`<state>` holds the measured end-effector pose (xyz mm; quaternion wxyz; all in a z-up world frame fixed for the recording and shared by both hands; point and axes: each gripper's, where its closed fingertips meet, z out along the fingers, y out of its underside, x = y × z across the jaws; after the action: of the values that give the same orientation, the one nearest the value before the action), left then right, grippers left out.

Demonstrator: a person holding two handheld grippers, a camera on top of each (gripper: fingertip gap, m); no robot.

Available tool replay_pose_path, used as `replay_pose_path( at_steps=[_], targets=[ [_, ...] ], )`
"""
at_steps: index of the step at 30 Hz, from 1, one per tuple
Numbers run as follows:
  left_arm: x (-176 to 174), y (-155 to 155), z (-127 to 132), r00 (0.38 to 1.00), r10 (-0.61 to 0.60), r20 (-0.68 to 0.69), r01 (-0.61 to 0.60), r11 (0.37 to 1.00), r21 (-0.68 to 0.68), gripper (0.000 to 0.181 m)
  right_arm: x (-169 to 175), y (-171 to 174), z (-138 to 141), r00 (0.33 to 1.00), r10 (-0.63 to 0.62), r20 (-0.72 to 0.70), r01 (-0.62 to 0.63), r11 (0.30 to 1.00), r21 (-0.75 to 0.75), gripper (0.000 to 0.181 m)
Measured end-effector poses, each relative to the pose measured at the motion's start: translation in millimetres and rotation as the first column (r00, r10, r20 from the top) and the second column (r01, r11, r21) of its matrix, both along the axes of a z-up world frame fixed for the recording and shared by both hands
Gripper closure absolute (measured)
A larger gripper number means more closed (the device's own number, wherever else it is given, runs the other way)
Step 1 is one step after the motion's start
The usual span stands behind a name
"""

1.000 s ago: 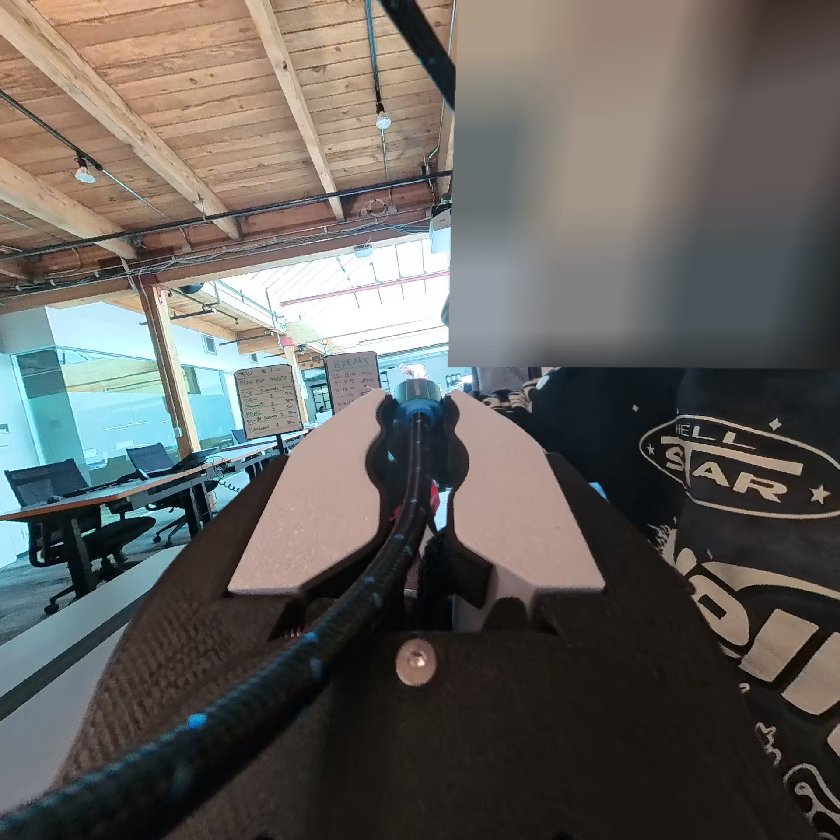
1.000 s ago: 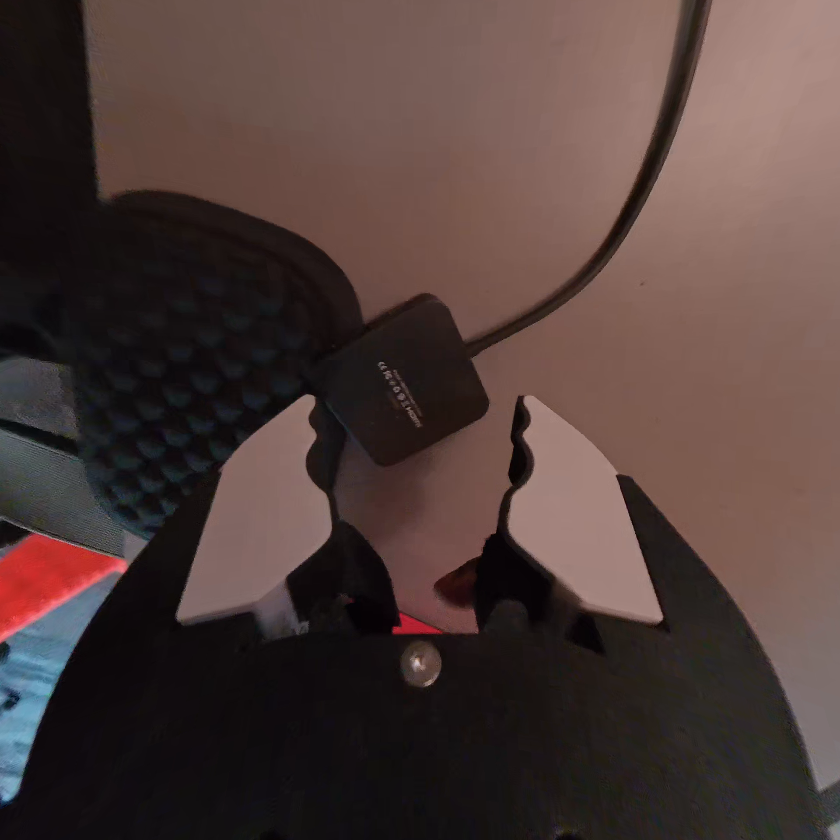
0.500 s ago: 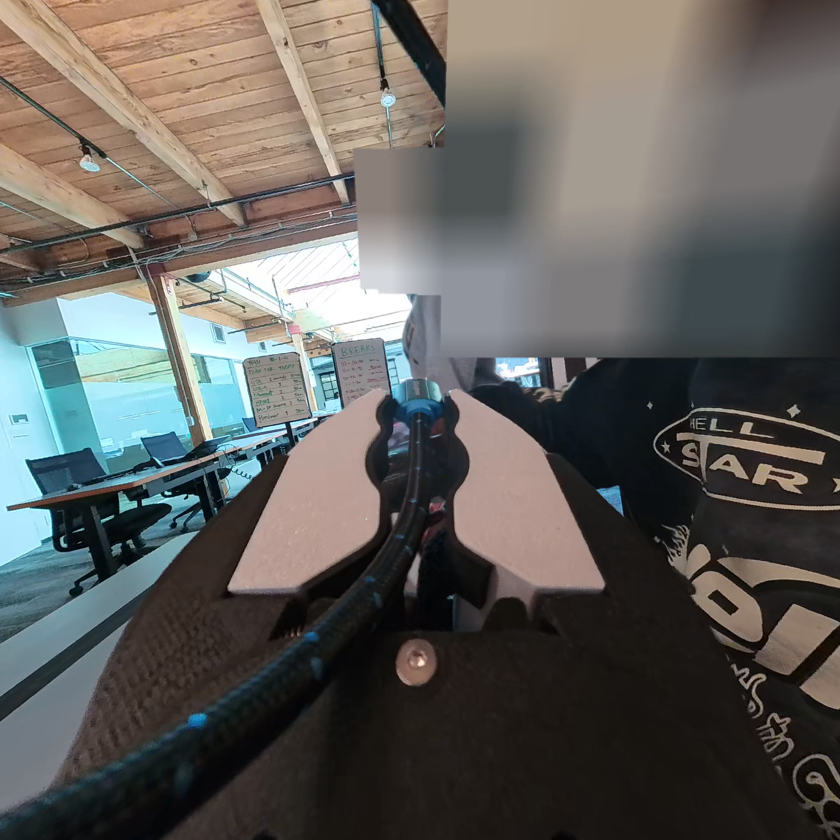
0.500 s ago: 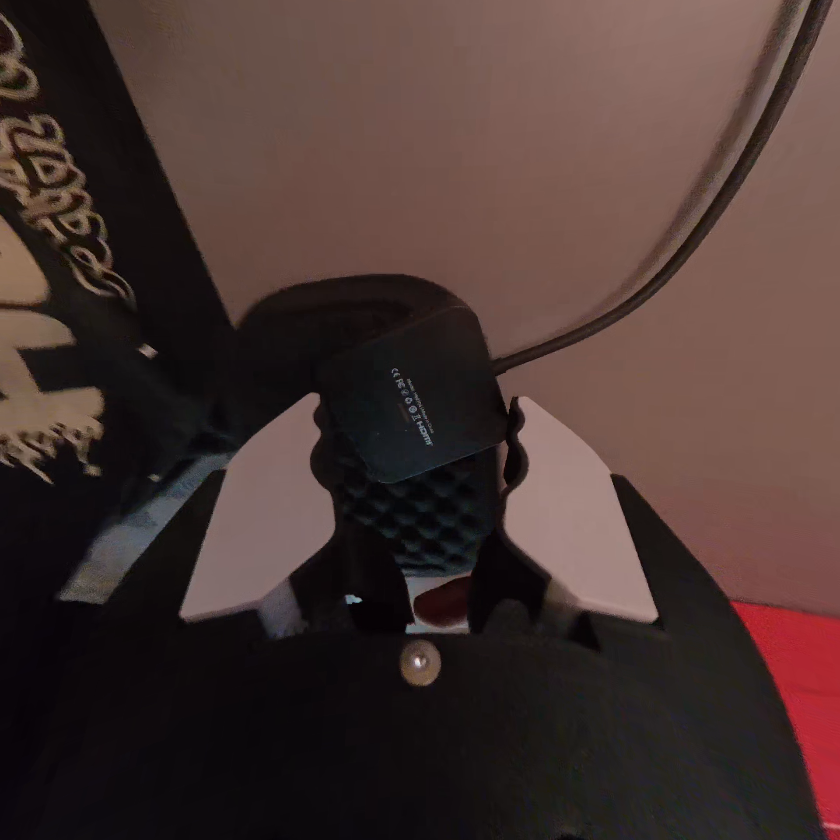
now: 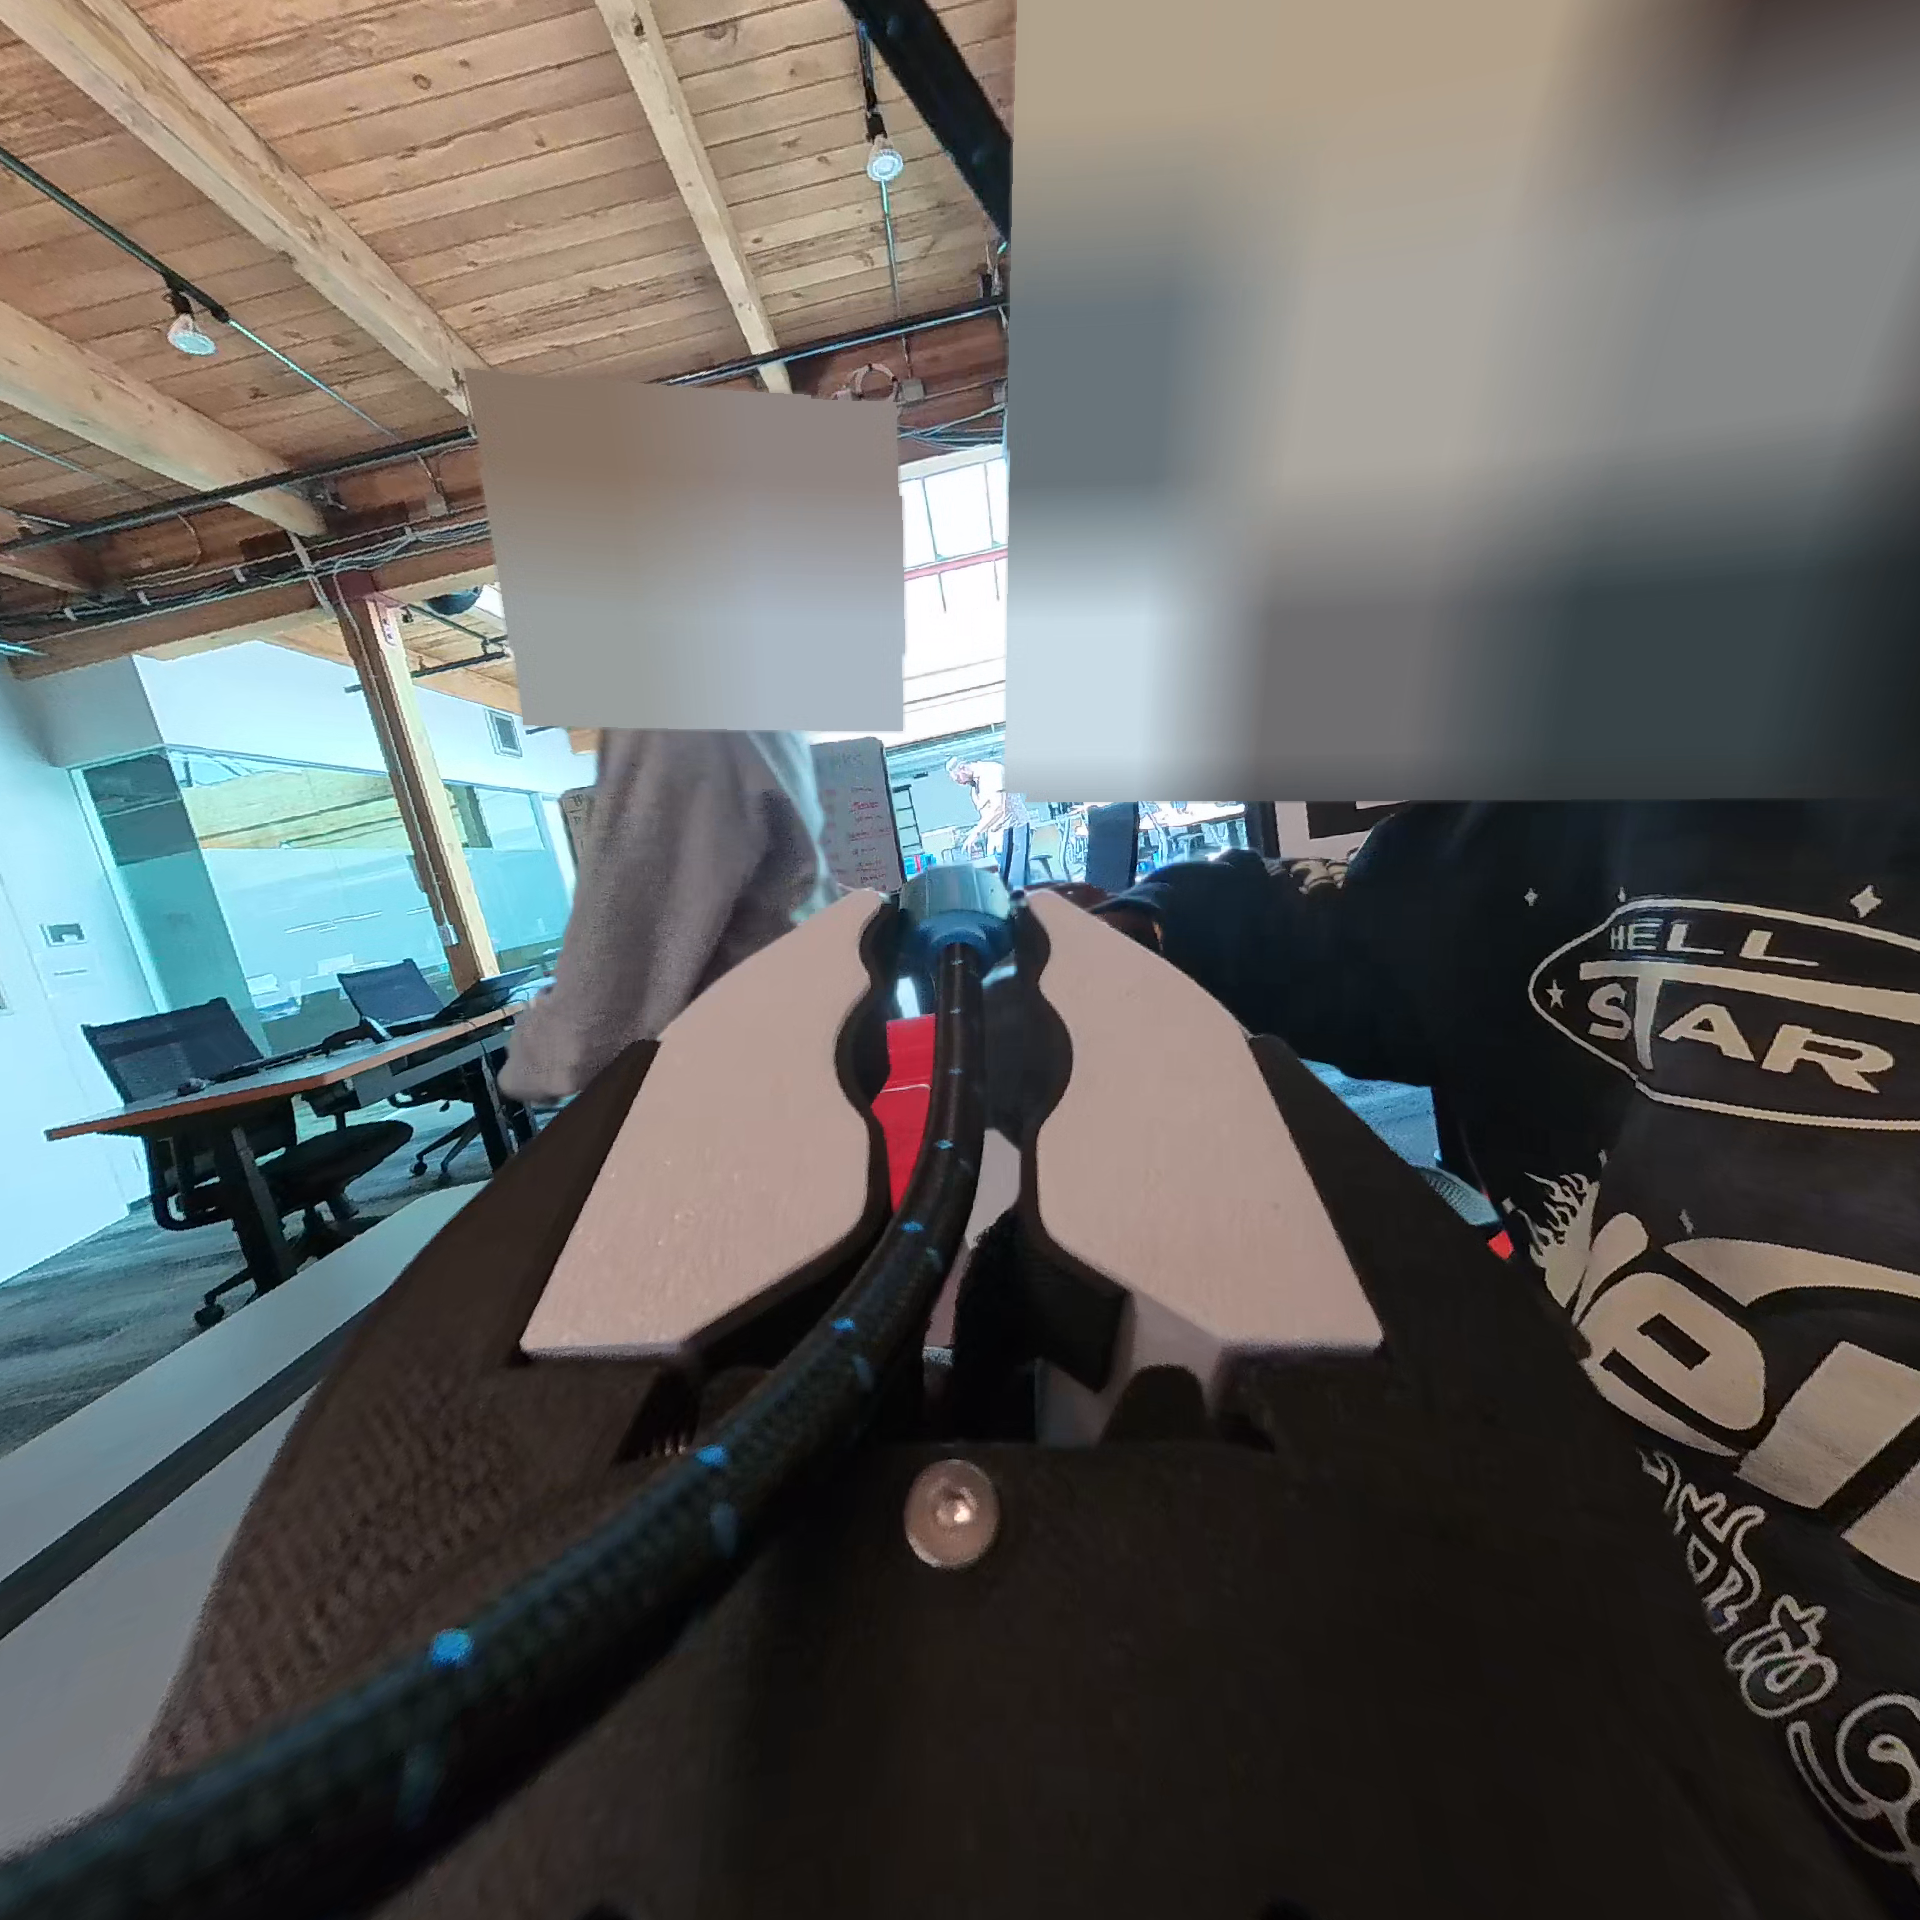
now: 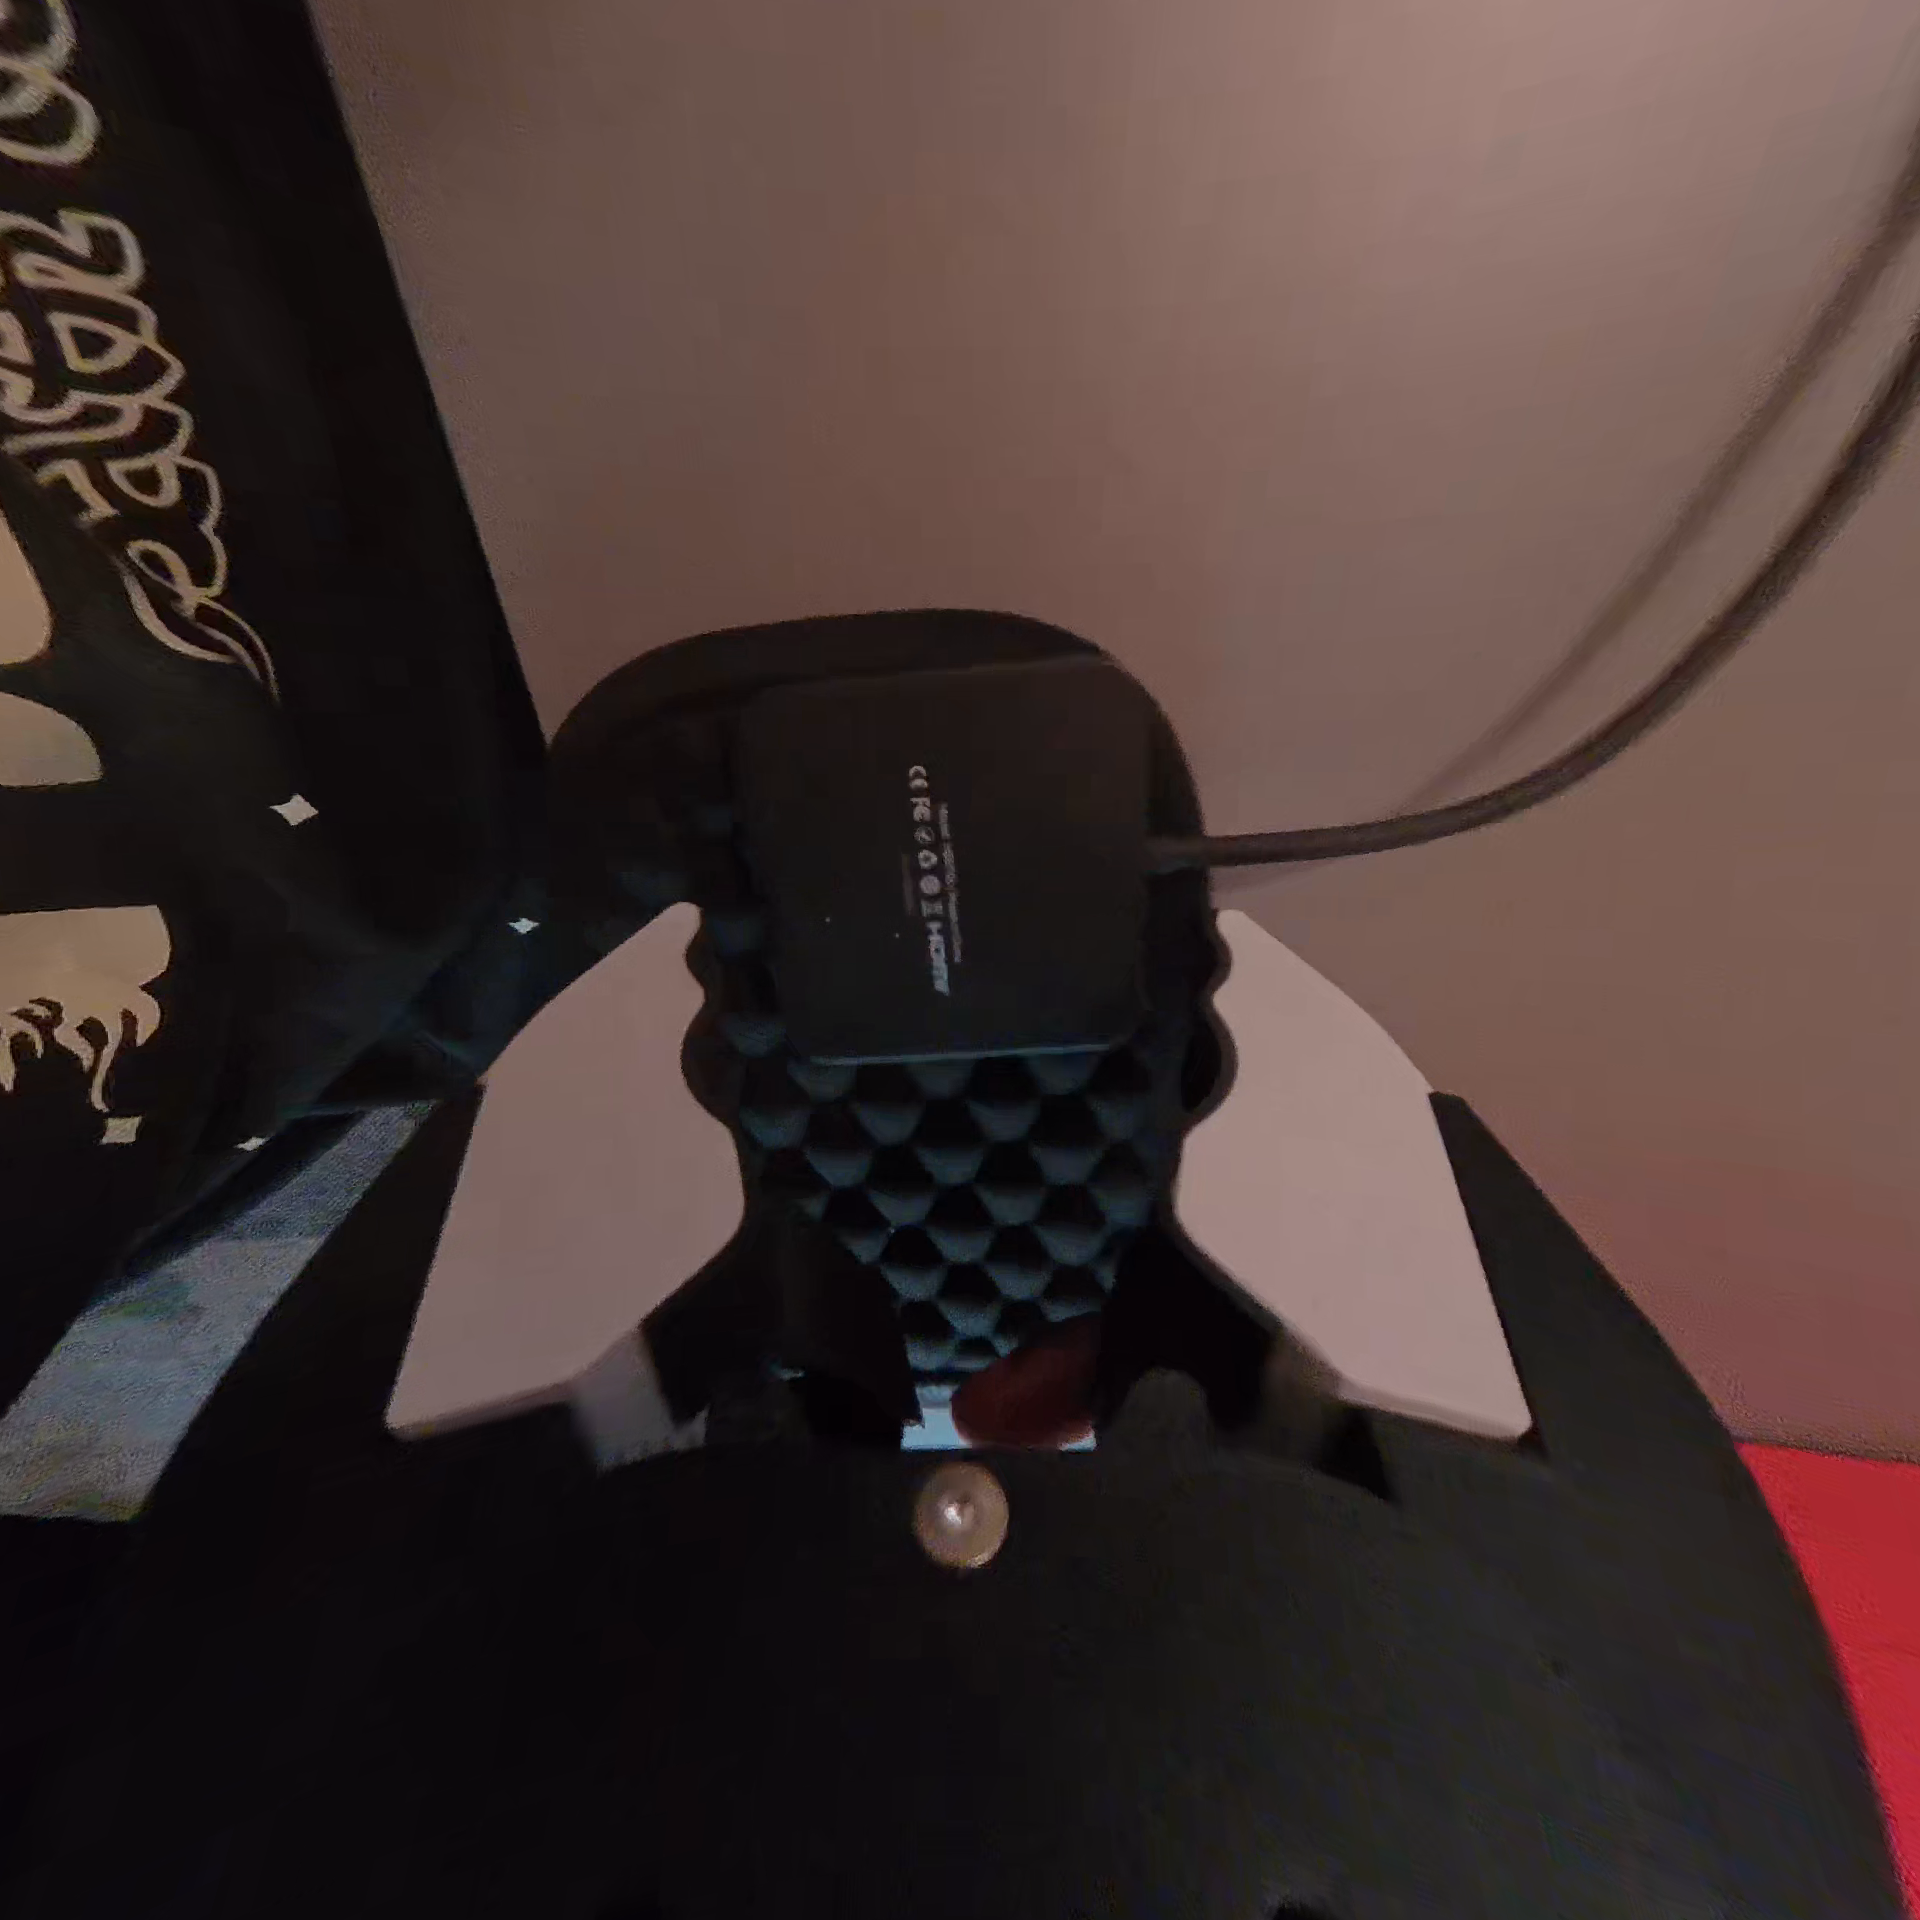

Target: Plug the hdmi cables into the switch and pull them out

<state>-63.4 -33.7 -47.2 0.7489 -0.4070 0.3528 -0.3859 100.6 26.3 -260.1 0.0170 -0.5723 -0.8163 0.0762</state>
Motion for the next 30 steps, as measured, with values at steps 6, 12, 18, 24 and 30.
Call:
replay_pose_path(
  at_steps=[6,12,18,24,30],
  targets=[
    [2,8,-8,0.999,0.025,-0.045,-0.026,0.999,-0.03,0.161,-2,-1,-1,0.994,-0.025,-0.107,0.029,0.999,0.04,0.104],
    [13,18,-25,0.986,0.052,-0.159,-0.064,0.995,-0.073,0.161,-30,0,38,0.866,-0.15,-0.477,0.13,0.989,-0.075,0.109],
    [12,15,-23,0.989,0.034,-0.146,-0.045,0.997,-0.068,0.161,-74,5,73,0.605,-0.217,-0.766,0.117,0.976,-0.185,0.11],
    [-1,22,-27,0.983,0.09,-0.163,-0.107,0.989,-0.101,0.161,-113,0,114,0.327,-0.299,-0.896,-0.069,0.938,-0.339,0.11],
    [-12,38,-58,0.95,0.125,-0.285,-0.198,0.95,-0.243,0.161,-113,0,114,0.244,-0.33,-0.912,-0.088,0.929,-0.36,0.11]
  ],
)
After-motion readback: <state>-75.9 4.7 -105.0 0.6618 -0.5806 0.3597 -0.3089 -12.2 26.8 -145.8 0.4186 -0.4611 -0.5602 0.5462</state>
